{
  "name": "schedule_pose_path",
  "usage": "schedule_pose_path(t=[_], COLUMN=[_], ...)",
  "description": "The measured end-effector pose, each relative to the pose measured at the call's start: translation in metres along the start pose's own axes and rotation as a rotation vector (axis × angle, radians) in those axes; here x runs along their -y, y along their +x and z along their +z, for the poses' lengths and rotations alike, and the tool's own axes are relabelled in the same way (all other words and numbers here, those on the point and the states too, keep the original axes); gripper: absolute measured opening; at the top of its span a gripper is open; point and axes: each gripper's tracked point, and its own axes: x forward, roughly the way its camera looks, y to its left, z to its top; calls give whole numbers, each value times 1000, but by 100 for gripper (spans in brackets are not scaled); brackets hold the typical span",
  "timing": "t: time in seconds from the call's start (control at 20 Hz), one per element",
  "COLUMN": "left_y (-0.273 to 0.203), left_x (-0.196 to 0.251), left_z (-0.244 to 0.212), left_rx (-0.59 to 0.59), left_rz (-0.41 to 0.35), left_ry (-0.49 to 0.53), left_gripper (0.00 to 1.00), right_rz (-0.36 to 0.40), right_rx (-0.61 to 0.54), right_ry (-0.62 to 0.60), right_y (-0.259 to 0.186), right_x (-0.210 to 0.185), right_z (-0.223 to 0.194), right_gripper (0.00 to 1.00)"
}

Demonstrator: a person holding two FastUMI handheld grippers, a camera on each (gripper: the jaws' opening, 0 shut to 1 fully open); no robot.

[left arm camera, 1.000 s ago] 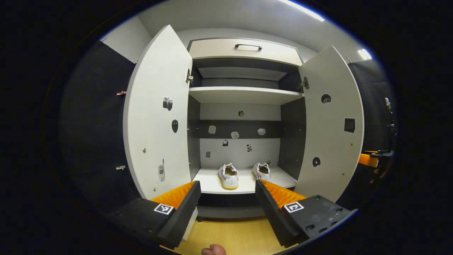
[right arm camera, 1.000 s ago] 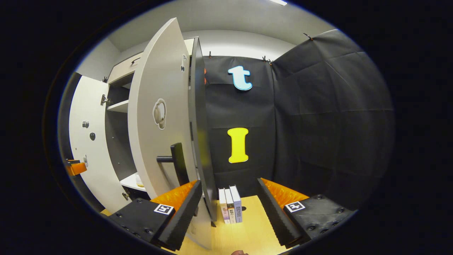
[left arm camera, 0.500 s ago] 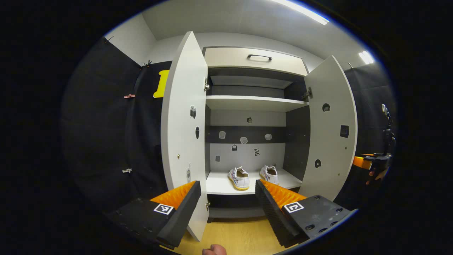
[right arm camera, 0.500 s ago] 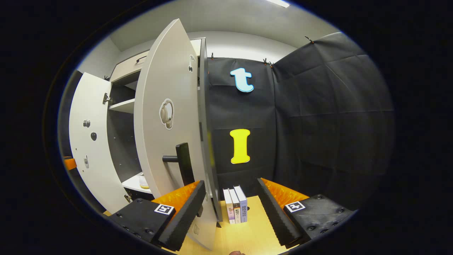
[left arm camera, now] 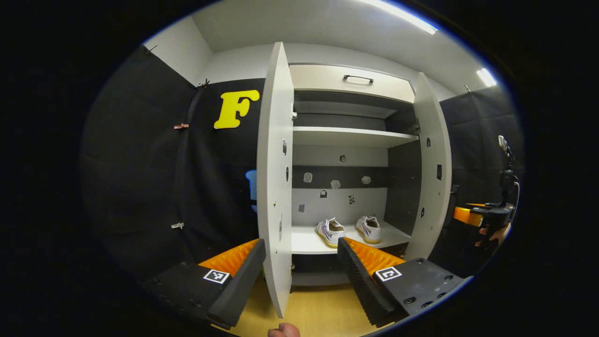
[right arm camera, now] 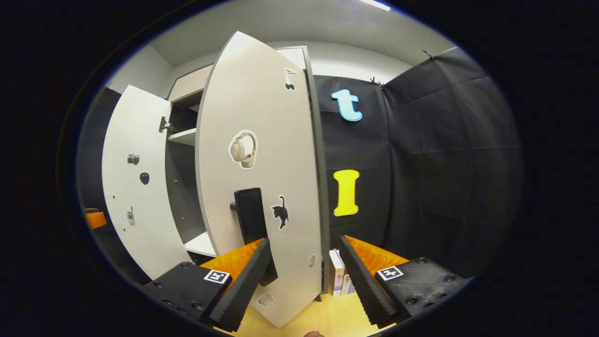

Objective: Grab one shoe with the right hand and put it into the shoe cabinet, grab the other shoe with the left hand and put it into the shoe cabinet; then close the right door with the right hand and the left door with the left hand.

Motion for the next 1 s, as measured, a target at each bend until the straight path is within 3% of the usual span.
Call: schedule_pose_path(t=[0.15,0.4,0.75,1.0], left_y=[-3,-10,17,41], left_x=[-16,-52,-105,-136], left_z=[-4,-6,-7,-6], left_rx=[-8,-19,-12,-18], left_rz=[18,71,150,195], left_ry=[2,-1,11,1], left_gripper=[97,97,96,96], right_rz=[71,122,121,76], right_rx=[-18,-23,-26,-13], right_ry=[-5,-29,-4,-6], right_y=[5,-13,-42,-48], right_x=[-47,-84,-82,-60], right_z=[-7,-12,-7,1], right_gripper=[98,98,98,98])
